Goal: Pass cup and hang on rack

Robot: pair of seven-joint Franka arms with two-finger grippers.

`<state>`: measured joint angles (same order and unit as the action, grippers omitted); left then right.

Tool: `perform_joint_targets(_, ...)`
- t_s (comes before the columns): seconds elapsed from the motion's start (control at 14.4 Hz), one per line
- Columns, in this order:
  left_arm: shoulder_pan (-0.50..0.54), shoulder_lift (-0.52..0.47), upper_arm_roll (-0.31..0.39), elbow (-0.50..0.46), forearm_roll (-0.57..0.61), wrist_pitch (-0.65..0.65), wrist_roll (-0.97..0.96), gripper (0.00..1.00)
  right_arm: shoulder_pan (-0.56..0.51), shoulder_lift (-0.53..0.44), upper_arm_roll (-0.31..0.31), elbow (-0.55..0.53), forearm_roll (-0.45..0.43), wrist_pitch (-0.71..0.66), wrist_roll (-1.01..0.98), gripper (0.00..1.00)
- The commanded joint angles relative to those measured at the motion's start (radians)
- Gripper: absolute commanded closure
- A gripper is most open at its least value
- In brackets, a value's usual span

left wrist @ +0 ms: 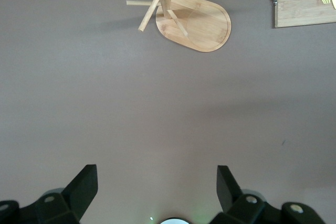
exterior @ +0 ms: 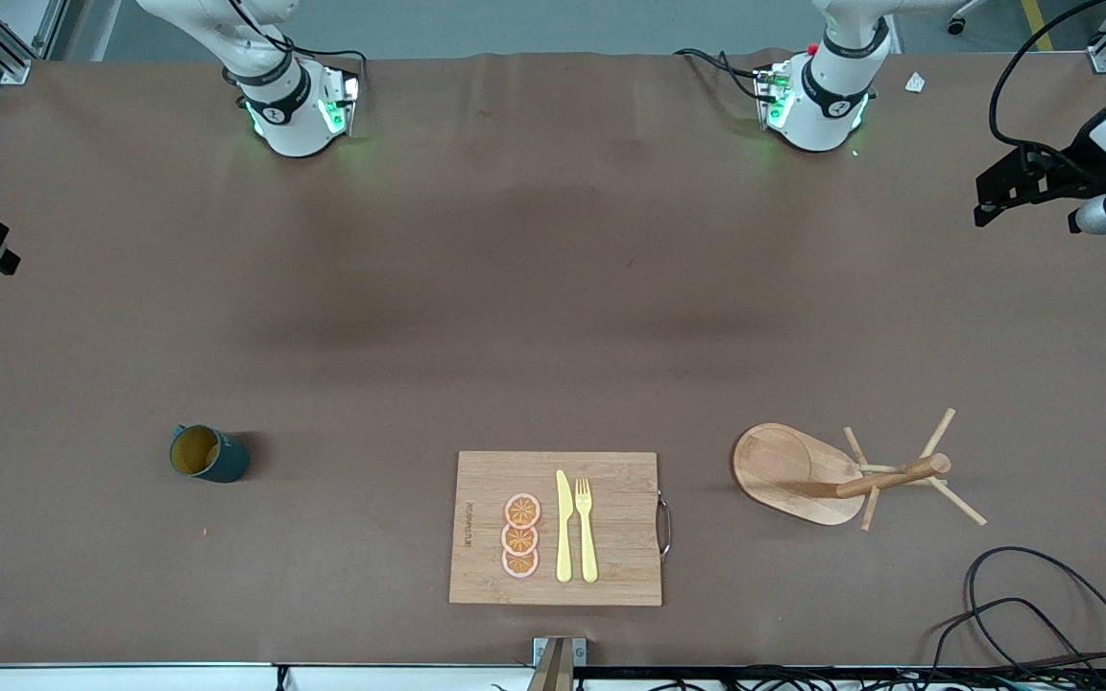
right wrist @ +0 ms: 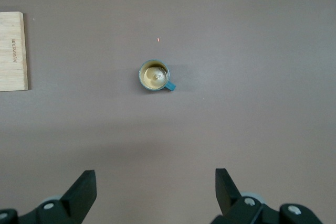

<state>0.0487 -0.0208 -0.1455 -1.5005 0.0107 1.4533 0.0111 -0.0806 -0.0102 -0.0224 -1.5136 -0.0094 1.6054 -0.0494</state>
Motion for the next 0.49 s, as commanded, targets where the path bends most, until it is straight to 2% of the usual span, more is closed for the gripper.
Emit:
perform_joint_targets(0.0, 0.006, -0.002, -0.003, 0.003, -0.009, 0.007, 0.007, 0.0, -0.001, -0.03, -0.001, -0.03, -0.004, 0.002, -0.003, 0.0)
perform_joint_targets(0.42, 0.007, 0.004, -0.003, 0.003, -0.017, 0.007, 0.016, 0.0, -0.001, -0.03, -0.001, -0.03, -0.004, 0.002, -0.003, 0.0)
